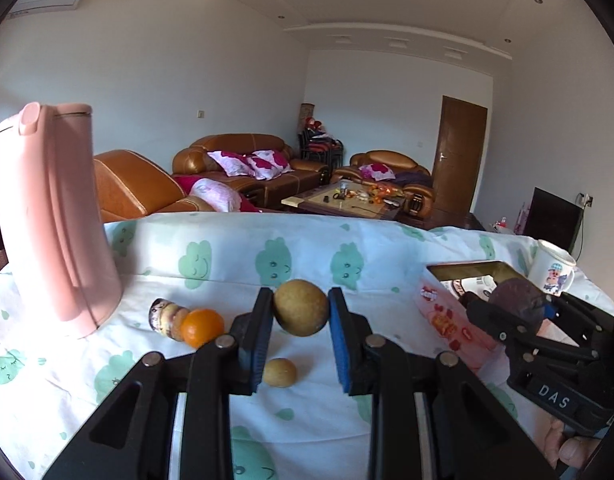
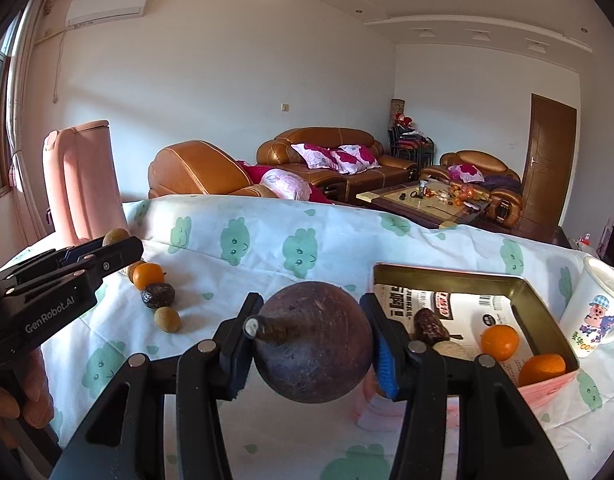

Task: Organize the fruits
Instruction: 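Carry the fig and brown fruit to the pink tin box and lower them in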

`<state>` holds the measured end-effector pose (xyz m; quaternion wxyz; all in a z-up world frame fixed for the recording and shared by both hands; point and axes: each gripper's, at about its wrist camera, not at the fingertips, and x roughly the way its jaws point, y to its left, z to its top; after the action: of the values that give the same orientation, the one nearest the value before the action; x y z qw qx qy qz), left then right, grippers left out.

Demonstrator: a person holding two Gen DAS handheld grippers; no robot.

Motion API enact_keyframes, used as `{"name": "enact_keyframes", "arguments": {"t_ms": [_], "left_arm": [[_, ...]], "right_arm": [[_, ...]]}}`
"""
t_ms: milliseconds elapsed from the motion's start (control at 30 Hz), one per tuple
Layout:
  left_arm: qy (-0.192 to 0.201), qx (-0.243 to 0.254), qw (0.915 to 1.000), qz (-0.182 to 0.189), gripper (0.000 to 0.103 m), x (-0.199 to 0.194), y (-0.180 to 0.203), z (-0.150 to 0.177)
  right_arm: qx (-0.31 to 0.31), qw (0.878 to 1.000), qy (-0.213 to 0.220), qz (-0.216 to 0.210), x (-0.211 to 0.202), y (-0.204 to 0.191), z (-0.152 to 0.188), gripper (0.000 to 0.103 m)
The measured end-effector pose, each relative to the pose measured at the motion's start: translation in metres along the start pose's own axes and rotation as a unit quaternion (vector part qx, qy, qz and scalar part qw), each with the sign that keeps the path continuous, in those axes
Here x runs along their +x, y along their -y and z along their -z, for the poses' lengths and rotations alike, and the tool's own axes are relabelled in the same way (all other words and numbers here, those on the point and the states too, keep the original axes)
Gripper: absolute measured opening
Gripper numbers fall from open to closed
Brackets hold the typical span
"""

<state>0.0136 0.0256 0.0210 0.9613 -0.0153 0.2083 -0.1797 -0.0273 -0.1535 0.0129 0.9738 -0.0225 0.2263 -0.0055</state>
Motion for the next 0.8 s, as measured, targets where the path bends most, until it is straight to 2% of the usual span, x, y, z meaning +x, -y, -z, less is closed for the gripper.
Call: {"name": "enact_keyframes", "arguments": {"t_ms": [267, 600, 800], "left_arm": [[-0.007, 0.018, 0.9995, 0.024, 0.029, 0.0, 0.041, 0.004], [-0.03, 0.039, 0.9979, 0.043, 0.029, 0.034, 0.115, -0.004], [-0.045, 0.044, 0.9967, 0.052, 0.029, 0.055, 0.154, -0.007]], "right_arm": [[0.014, 1.0, 0.004, 0.025, -0.012, 0.044, 0.005, 0.052], [0.039, 0.994, 0.01, 0.102, -0.017, 0.111, 0.003, 0.052], [0.061, 0.991, -0.004, 0.121, -0.012, 0.148, 0.004, 0.052]]}}
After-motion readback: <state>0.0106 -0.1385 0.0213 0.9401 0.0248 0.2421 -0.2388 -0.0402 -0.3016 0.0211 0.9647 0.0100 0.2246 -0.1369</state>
